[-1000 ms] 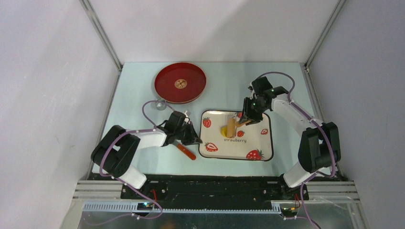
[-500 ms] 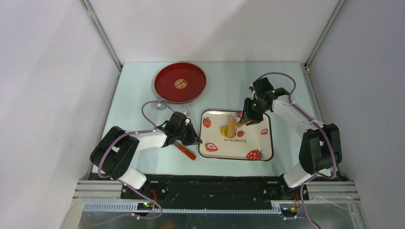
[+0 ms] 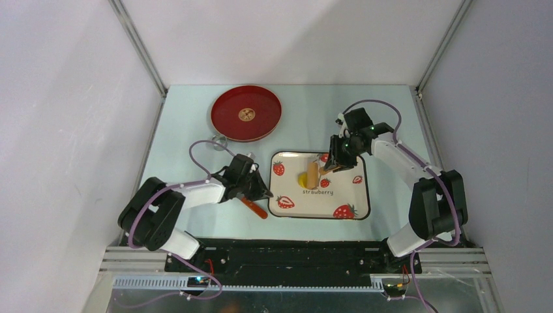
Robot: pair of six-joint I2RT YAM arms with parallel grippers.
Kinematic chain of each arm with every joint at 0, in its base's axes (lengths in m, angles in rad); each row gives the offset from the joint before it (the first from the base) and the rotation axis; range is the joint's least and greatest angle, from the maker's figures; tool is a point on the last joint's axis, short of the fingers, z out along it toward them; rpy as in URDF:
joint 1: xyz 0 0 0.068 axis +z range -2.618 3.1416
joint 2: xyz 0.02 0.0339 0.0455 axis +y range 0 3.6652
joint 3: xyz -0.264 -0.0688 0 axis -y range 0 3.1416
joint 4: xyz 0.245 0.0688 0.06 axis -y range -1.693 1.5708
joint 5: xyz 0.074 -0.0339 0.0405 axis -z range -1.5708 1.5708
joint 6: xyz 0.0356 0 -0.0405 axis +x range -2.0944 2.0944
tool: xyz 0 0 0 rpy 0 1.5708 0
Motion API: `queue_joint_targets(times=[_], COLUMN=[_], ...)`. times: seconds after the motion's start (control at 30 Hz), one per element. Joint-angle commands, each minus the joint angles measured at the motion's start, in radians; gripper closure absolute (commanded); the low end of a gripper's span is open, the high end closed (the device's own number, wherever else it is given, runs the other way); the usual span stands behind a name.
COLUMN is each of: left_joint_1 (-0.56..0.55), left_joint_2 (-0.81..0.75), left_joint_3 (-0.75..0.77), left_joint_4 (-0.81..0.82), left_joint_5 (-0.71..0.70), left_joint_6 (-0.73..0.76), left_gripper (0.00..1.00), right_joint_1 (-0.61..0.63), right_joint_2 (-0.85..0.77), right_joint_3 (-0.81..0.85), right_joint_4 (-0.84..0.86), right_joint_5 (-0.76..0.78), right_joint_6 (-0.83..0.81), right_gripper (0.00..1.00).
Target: Roll out the dumpling wrappers from the dough
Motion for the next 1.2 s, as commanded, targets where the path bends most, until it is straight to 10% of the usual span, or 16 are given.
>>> queue_joint_targets(times=[0.0,0.53,1.17], left_joint_1=[0.038,0.036,0.027], left_joint_2=[-0.008,0.033,0.053], left_joint_3=[-0.025,0.0,0.015], left_joint_4=[-0.146,-0.147,-0.146], left_joint_5=[-0.141,-0.115,-0.11], left_joint_6=[-0.003,0.015,0.025], left_gripper=[1.0,1.0,1.0], right_joint_1=[-0.02,-0.161,0.07], right_joint_2=[0.003,-0.166,0.068], right_joint_3=[-0.072,-0.067,0.255], right_joint_4=[-0.163,-0.056,-0.19], right_joint_5=[0.149,-0.314,-0.06], right_joint_6=[-0.123,-0.135,-0.069], right_gripper=[1.0,1.0,1.0])
